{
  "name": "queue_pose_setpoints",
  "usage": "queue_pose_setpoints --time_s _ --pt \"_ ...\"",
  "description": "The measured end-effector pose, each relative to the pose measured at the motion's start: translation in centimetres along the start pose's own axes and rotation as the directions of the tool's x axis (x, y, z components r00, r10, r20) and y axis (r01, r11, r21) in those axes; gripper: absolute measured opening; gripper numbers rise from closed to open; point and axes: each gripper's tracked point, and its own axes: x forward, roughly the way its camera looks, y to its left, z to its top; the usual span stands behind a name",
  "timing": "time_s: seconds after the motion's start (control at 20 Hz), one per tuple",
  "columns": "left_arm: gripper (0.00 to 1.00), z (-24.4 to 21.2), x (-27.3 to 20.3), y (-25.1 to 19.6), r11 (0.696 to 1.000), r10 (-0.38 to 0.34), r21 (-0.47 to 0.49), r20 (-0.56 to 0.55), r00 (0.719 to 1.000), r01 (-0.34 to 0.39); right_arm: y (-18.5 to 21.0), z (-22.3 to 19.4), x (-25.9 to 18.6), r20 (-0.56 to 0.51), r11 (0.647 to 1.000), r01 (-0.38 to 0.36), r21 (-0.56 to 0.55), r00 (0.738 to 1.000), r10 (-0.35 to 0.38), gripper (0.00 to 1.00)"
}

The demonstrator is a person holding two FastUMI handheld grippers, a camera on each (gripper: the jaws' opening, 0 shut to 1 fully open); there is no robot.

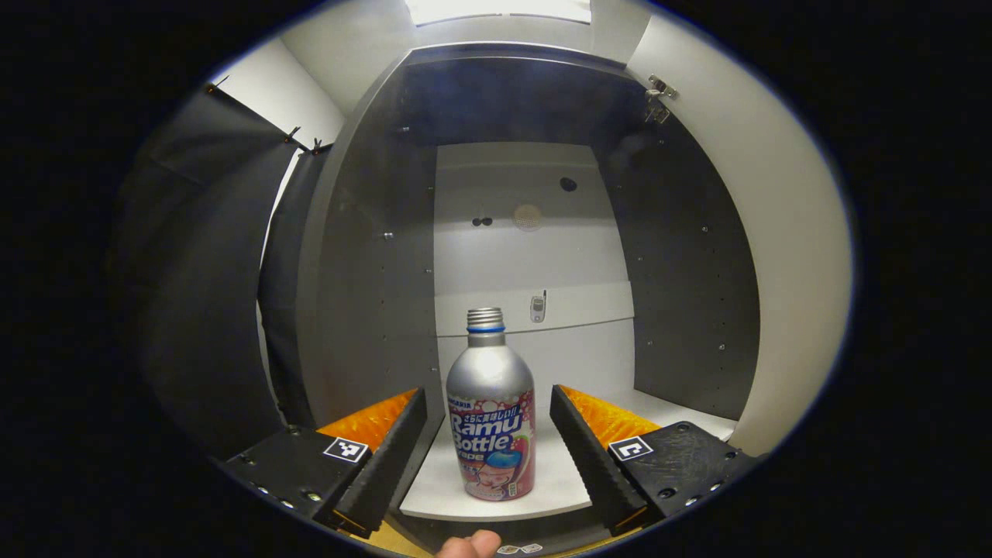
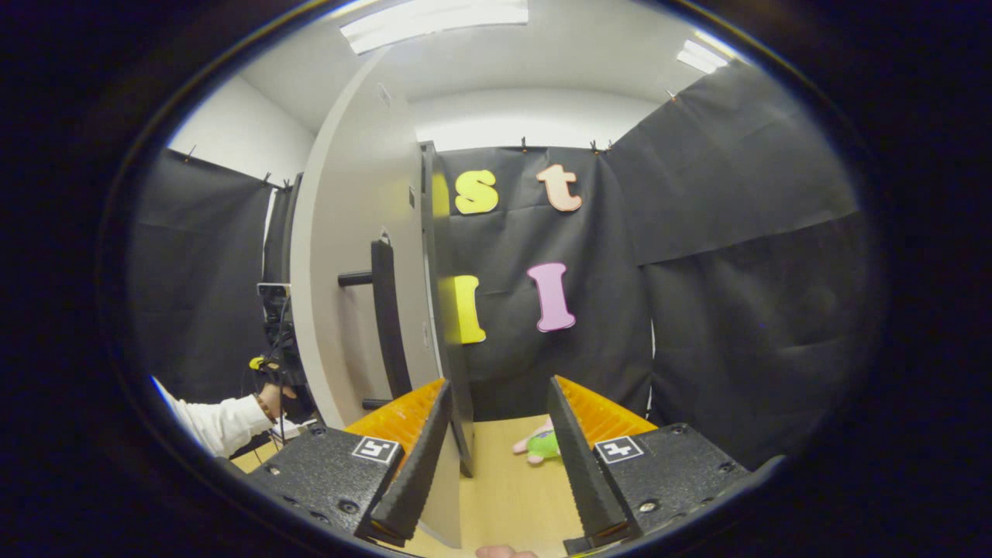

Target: Open the cabinet door with the right hand, grasp the bottle in the cabinet with the left hand and place it on the coaster, then close the cabinet door with the right hand.

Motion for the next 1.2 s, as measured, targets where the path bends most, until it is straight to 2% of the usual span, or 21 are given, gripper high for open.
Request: queue_pose_setpoints --time_s 0.35,0.45,0.6,0.75,0.95,1.05,1.2 --pt "0.96 0.2 1.7 -0.2 1.0 -0.002 -0.011 0.015 1.0 0.002 -0.5 0.3 0.2 0.01 0.999 0.028 0.03 1.0 -0.028 0.78" --pt "0.82 0.0 1.9 0.0 1.0 -0.003 -0.018 0.008 1.0 0.003 -0.4 0.3 0.0 0.012 0.999 0.03 0.029 0.999 -0.03 0.77" --pt "0.76 0.3 1.1 0.2 0.999 -0.008 -0.04 0.0 1.0 0.008 -0.1 0.0 0.0 0.007 0.999 0.021 0.032 1.0 -0.022 0.78" --pt "0.76 1.7 -1.2 0.9 0.998 -0.01 -0.069 0.026 1.0 0.012 0.1 -0.2 0.0 0.001 1.0 0.016 0.021 1.0 -0.016 0.78" --pt "0.76 3.1 -6.6 0.6 0.989 -0.074 -0.124 0.053 0.996 0.08 0.0 -0.5 -0.3 0.008 1.0 0.012 0.01 1.0 -0.012 0.77" --pt "0.76 3.2 -9.6 1.6 0.99 -0.06 -0.121 0.072 0.996 0.069 0.1 -0.8 -0.2 0.005 1.0 0.006 0.015 1.0 -0.006 0.78" --pt "0.76 1.6 -14.0 3.6 0.997 -0.008 -0.075 0.077 0.997 0.014 0.4 -0.9 -0.1 0.001 1.0 -0.011 0.023 1.0 0.011 0.77"
